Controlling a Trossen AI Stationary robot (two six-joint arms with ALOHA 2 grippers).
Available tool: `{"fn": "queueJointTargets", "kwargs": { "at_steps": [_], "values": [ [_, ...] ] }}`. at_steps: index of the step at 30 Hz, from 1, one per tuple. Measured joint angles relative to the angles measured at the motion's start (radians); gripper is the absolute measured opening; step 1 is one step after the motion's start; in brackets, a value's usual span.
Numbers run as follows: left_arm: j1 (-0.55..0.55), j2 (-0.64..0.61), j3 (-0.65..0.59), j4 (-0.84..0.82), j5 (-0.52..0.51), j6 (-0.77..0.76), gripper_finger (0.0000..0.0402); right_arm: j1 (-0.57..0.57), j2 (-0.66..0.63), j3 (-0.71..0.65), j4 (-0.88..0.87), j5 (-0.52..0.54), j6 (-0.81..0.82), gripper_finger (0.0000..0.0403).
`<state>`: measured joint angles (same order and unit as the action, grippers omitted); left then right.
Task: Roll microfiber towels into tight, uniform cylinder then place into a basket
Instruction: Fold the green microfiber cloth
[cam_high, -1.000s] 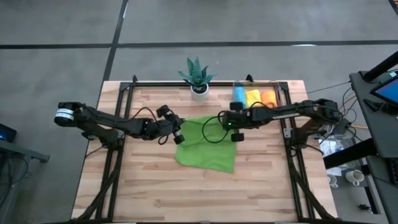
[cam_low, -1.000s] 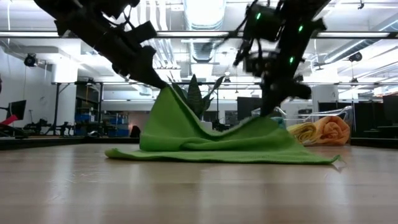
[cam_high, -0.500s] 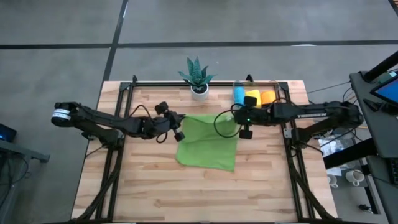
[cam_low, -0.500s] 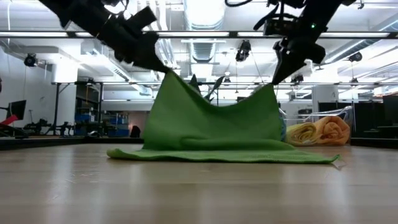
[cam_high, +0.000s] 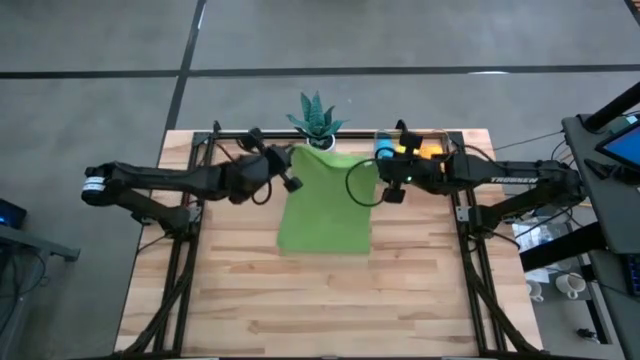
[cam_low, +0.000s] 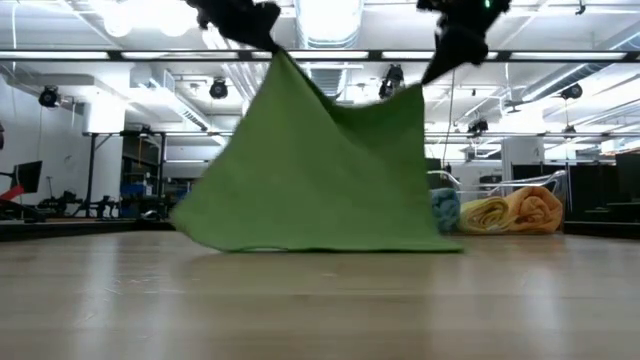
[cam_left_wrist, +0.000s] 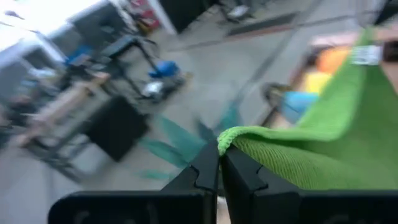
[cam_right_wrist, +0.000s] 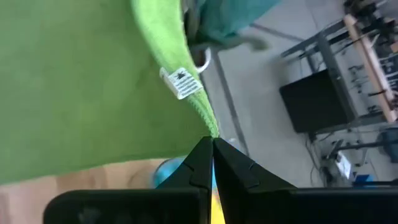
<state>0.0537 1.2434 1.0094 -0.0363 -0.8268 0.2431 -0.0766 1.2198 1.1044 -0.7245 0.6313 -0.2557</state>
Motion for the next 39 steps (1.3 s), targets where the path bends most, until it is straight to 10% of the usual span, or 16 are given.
{"fn": "queueJointTargets", "kwargs": {
  "at_steps": [10, 19, 39],
  "values": [
    [0.008, -0.089, 0.123, 0.003, -0.114, 0.203, 0.0, 0.058, -0.002, 0.275, -0.111, 0.062, -0.059, 0.0008],
    [-0.055, -0.215, -0.04, 0.023, -0.176, 0.153, 0.0, 0.273, 0.002, 0.364, -0.188, 0.111, -0.008, 0.0008],
    [-0.682, -0.223, -0.215, 0.023, -0.391, -0.317, 0.0, 0.641, 0.093, 0.28, -0.266, 0.075, 0.426, 0.0008]
  ]
}}
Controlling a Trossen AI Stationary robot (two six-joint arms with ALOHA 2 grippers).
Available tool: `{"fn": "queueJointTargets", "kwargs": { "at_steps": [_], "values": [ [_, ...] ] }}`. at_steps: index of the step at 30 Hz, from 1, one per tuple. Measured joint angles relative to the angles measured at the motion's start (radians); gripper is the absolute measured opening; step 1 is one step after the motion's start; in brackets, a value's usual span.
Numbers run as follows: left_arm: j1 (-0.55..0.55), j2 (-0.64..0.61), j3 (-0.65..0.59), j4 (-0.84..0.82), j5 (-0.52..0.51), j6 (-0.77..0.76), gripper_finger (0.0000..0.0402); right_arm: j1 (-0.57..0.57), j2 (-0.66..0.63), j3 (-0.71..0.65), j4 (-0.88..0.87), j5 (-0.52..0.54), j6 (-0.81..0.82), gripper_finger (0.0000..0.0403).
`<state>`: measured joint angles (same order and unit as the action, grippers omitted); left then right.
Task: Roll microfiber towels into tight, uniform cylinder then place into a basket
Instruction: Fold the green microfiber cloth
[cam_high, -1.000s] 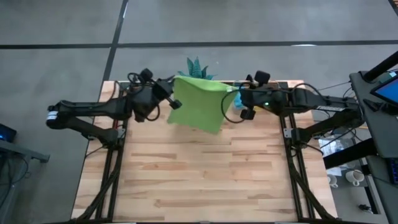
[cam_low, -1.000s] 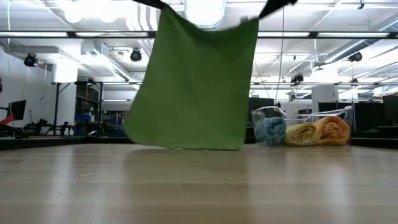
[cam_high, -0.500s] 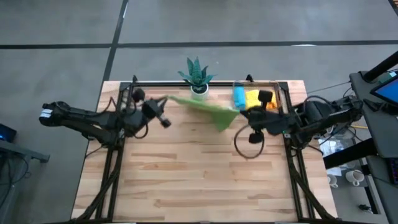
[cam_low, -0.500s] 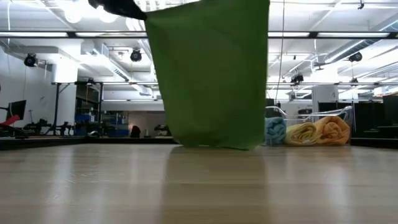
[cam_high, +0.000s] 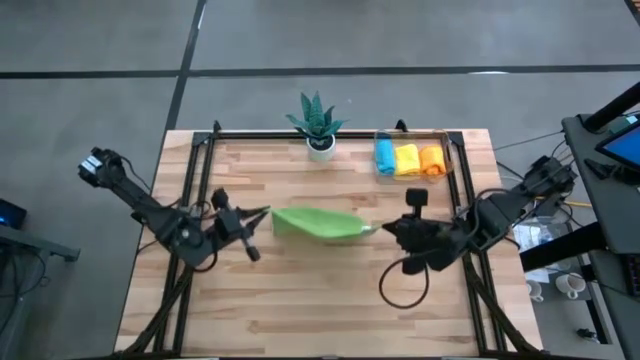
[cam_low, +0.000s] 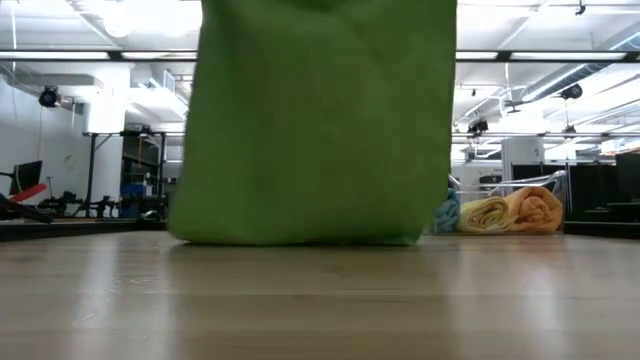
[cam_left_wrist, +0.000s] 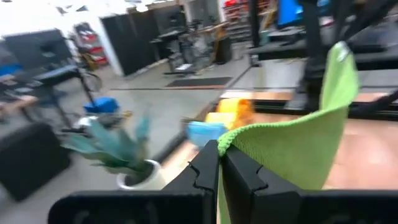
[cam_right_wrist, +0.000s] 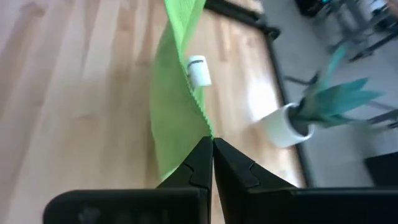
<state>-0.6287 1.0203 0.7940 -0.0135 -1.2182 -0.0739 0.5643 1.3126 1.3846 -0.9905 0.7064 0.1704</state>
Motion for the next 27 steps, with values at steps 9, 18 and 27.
{"fn": "queueJointTargets", "kwargs": {
  "at_steps": [9, 18, 27],
  "values": [
    [-0.102, 0.12, 0.055, -0.005, 0.118, -0.21, 0.0, 0.071, 0.071, -0.016, -0.002, -0.116, 0.065, 0.0008],
    [0.05, 0.089, 0.138, -0.005, 0.114, 0.057, 0.0, -0.055, 0.016, 0.026, -0.112, 0.041, -0.014, 0.0008],
    [0.573, -0.025, 0.133, -0.06, 0.377, 0.111, 0.0, -0.431, -0.018, 0.033, -0.129, 0.112, -0.262, 0.0008]
  ]
}}
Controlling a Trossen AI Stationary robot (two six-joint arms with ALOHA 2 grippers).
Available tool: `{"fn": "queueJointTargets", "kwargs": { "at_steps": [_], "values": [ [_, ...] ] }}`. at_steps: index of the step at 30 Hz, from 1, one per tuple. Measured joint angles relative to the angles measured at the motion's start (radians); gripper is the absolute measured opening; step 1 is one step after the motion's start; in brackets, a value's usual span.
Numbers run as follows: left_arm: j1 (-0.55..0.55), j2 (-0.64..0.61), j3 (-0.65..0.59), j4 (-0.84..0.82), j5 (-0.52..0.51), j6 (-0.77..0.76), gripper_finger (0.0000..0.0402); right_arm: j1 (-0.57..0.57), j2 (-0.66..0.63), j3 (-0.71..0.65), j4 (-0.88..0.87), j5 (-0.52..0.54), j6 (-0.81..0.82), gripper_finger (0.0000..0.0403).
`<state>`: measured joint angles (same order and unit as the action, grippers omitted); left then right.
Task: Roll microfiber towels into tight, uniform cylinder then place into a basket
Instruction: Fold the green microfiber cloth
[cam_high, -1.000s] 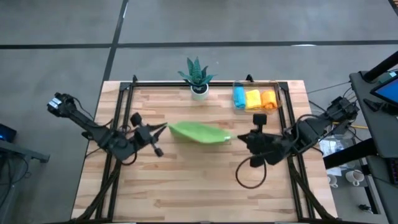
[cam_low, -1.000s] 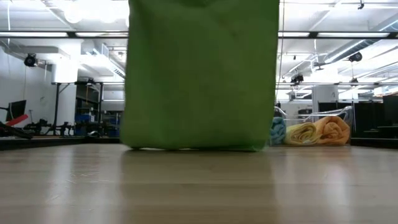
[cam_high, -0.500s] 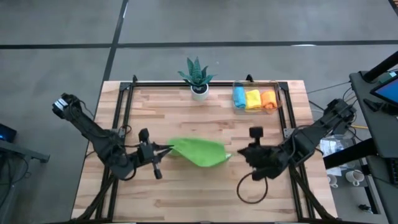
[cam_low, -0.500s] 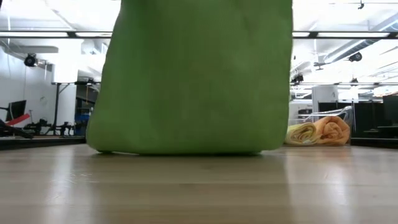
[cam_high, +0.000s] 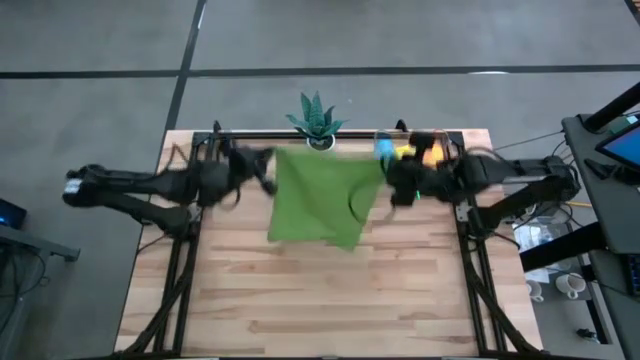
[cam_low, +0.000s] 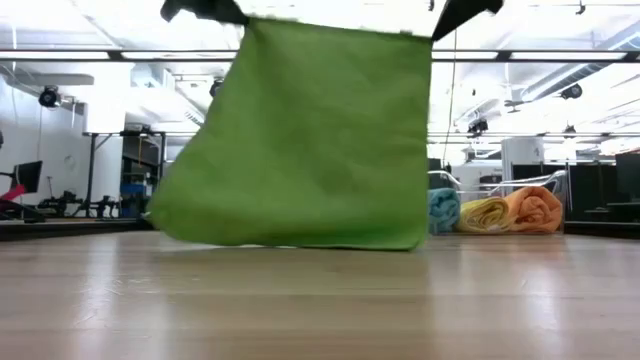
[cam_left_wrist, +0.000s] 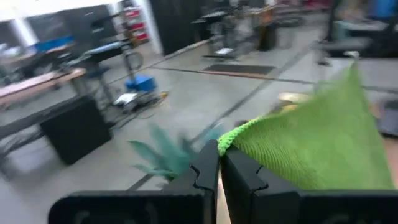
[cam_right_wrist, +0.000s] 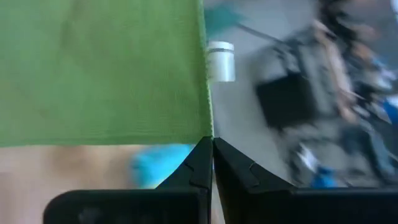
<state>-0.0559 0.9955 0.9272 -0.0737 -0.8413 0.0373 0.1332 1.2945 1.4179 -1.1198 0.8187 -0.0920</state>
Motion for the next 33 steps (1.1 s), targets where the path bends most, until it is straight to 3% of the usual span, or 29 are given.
{"fn": "queueJointTargets", "kwargs": {
  "at_steps": [6, 8, 11, 19, 24, 33],
  "values": [
    [0.462, -0.004, 0.061, 0.025, 0.307, 0.024, 0.0, -0.274, 0.0, 0.058, 0.107, 0.034, -0.251, 0.0008],
    [0.546, -0.009, 0.087, 0.023, 0.388, 0.024, 0.0, -0.315, -0.001, 0.095, 0.129, 0.036, -0.312, 0.0008],
    [0.582, -0.013, 0.115, 0.026, 0.47, 0.032, 0.0, -0.324, -0.002, 0.161, 0.141, 0.029, -0.354, 0.0008],
    [0.466, 0.016, 0.085, 0.032, 0.55, 0.021, 0.0, -0.253, -0.002, 0.196, 0.131, -0.095, -0.206, 0.0008],
    [0.31, 0.054, 0.106, 0.038, 0.552, 0.021, 0.0, -0.207, -0.001, 0.185, 0.128, -0.188, -0.142, 0.0008],
    [0.001, 0.123, 0.159, 0.014, 0.552, 0.022, 0.0, -0.168, 0.005, 0.181, 0.129, -0.218, -0.065, 0.0009]
  ]
}}
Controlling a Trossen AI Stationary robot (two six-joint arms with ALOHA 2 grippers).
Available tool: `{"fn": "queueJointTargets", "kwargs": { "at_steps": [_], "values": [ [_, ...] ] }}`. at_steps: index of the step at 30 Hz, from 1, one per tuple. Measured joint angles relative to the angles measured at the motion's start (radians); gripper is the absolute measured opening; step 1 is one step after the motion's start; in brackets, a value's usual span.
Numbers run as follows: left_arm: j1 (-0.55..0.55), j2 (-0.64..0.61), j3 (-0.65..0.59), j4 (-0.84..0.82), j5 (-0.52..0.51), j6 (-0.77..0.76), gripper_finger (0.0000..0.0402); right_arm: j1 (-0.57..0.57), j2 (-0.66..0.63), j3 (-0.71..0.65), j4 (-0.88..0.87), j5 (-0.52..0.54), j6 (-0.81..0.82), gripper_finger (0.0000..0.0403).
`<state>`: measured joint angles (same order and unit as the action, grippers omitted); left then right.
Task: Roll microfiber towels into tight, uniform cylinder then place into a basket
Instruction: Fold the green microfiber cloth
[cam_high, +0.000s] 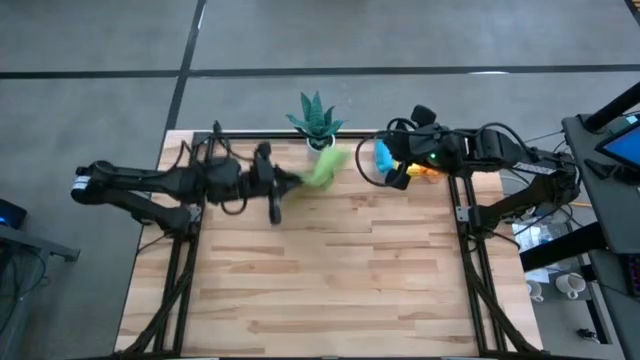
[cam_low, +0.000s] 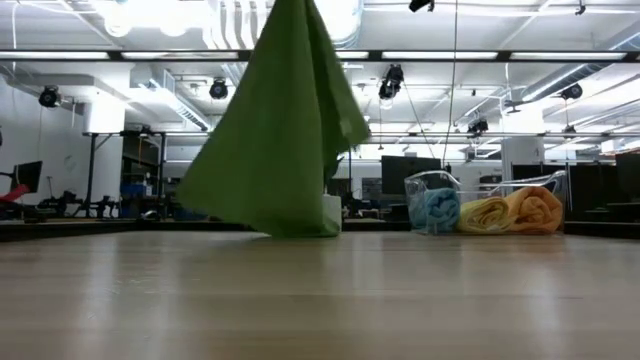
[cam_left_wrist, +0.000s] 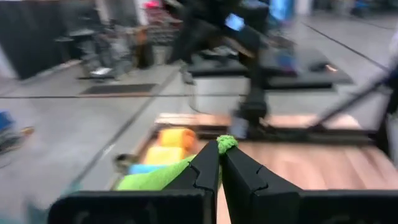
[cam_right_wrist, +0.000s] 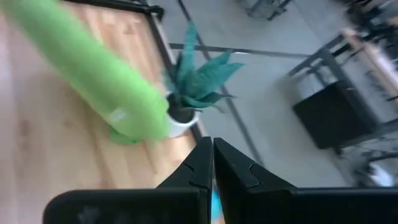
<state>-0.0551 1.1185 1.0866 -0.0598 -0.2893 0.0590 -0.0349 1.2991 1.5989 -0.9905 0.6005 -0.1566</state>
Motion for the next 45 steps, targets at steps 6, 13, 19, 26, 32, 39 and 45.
{"fn": "queueJointTargets", "kwargs": {
  "at_steps": [6, 13, 19, 26, 32, 39, 45],
  "values": [
    [-0.107, 0.055, -0.03, -0.123, -0.074, -0.102, 0.0, 0.0, 0.0, -0.076, 0.003, -0.077, 0.053, 0.0014],
    [-0.13, 0.185, -0.07, -0.086, -0.092, -0.292, 0.0, 0.0, 0.009, -0.249, 0.012, -0.078, 0.075, 0.005],
    [-0.132, 0.275, 0.08, 0.008, 0.107, -0.269, 0.0, -0.007, 0.005, -0.352, 0.096, -0.066, 0.013, 0.0056],
    [-0.051, 0.292, 0.213, -0.01, -0.134, -0.054, 0.0, -0.01, -0.016, -0.365, 0.109, -0.022, -0.005, 0.0056],
    [0.139, 0.299, 0.126, -0.3, -0.169, -0.256, 0.0, -0.01, -0.037, -0.373, 0.105, -0.038, 0.03, 0.0056],
    [0.193, 0.309, -0.134, -0.266, -0.012, -0.394, 0.0, -0.01, -0.035, -0.432, 0.168, -0.202, 0.079, 0.0056],
    [0.162, 0.308, -0.257, -0.169, -0.003, -0.445, 0.0, -0.009, -0.034, -0.593, 0.307, -0.321, 0.135, 0.0082]
  ]
}}
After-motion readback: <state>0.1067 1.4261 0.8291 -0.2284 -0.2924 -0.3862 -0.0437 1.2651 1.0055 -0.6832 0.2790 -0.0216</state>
